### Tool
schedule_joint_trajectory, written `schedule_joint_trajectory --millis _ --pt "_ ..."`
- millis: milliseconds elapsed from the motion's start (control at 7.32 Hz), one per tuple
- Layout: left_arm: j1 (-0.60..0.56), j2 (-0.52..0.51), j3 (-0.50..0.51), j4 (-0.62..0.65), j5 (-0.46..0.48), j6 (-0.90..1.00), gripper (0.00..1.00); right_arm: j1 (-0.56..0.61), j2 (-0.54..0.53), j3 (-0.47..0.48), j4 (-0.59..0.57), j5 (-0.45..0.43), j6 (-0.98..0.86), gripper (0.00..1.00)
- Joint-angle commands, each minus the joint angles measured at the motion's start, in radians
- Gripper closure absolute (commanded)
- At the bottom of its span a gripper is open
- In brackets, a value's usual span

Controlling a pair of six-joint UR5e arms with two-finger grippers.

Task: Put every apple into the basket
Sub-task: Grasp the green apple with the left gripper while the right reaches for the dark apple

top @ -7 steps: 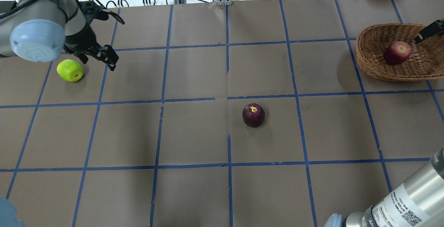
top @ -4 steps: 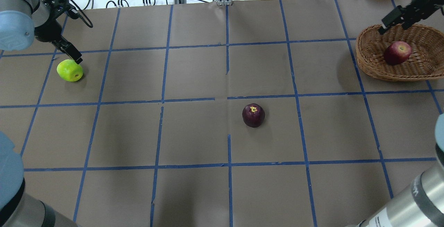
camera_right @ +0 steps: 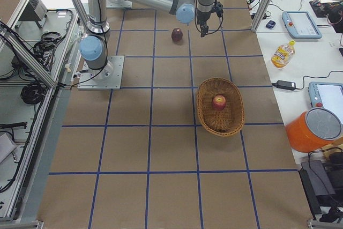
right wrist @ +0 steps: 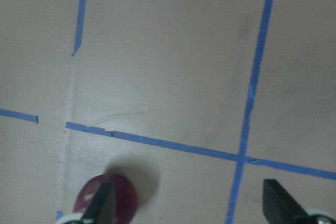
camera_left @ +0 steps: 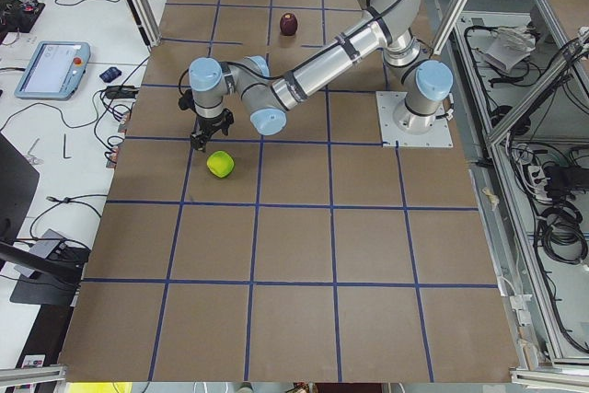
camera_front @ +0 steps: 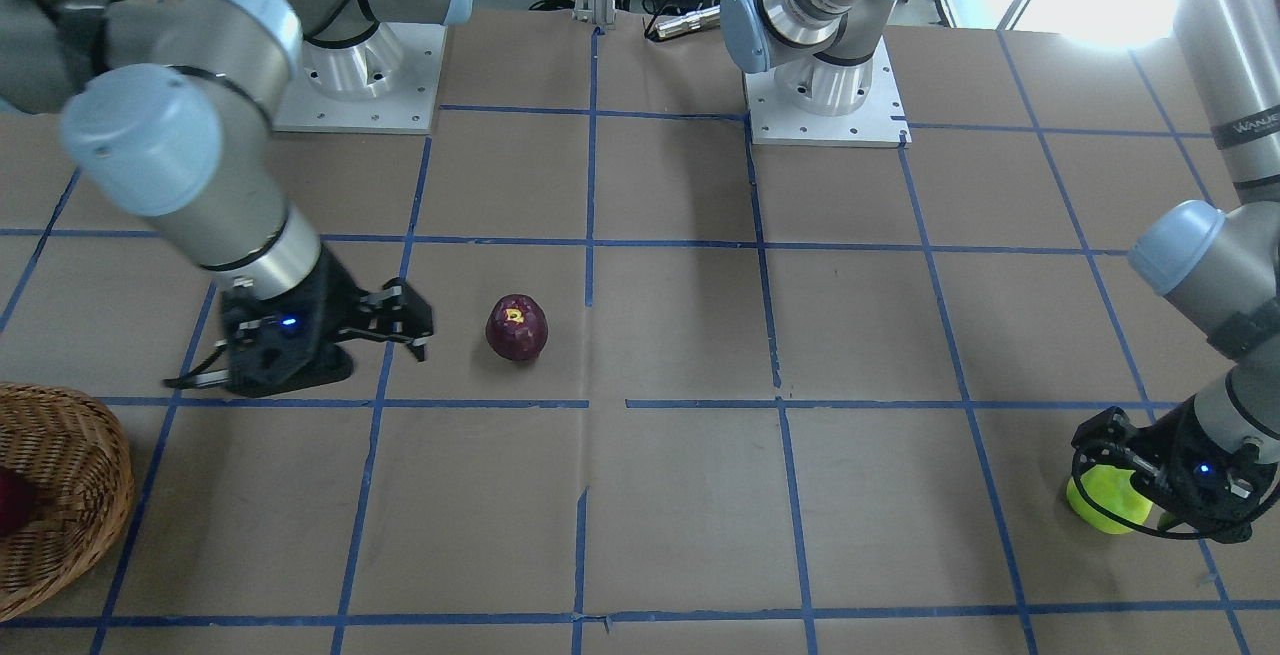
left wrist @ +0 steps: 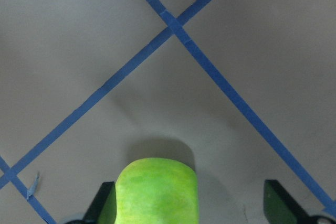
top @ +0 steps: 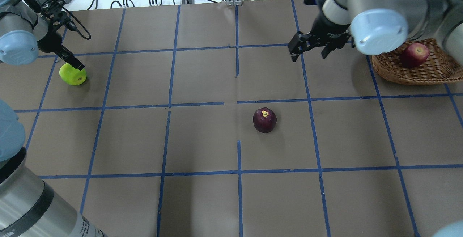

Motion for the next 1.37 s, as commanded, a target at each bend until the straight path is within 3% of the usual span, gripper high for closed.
schedule_joint_trajectory --millis 0,137,273,546,683,820,956,1093,1230 --pt "0.031 -0.036 0.005 0.010 -0.002 0.059 0.00 0.172 0.037 0.055 -0.072 -0.028 0.238 0.00" --pt "0.031 -0.048 0.007 0.008 -0.002 0.058 0.00 0.187 0.060 0.087 -0.087 -0.058 0.234 0.00" --pt "0.033 -0.066 0.011 0.008 -0.008 0.059 0.00 0.194 0.065 0.136 -0.134 -0.144 0.229 0.00" --pt "0.033 -0.092 0.008 0.007 -0.010 0.050 0.00 0.194 0.088 0.211 -0.211 -0.107 0.245 0.00" --pt "0.033 -0.102 0.011 0.007 -0.008 0.049 0.20 0.195 0.096 0.210 -0.222 -0.079 0.266 0.00" --pt "0.034 -0.097 0.016 -0.008 -0.002 0.052 0.71 0.195 0.097 0.210 -0.231 -0.079 0.272 0.00" --pt "0.037 -0.074 0.022 -0.078 0.007 0.044 1.00 0.195 0.102 0.213 -0.230 -0.080 0.272 0.00" --pt "0.022 -0.062 0.057 -0.160 0.030 -0.029 1.00 0.195 0.105 0.216 -0.228 -0.080 0.271 0.00" --pt "-0.007 -0.033 0.118 -0.326 0.042 -0.134 1.00 0.201 0.112 0.234 -0.231 -0.080 0.272 0.00"
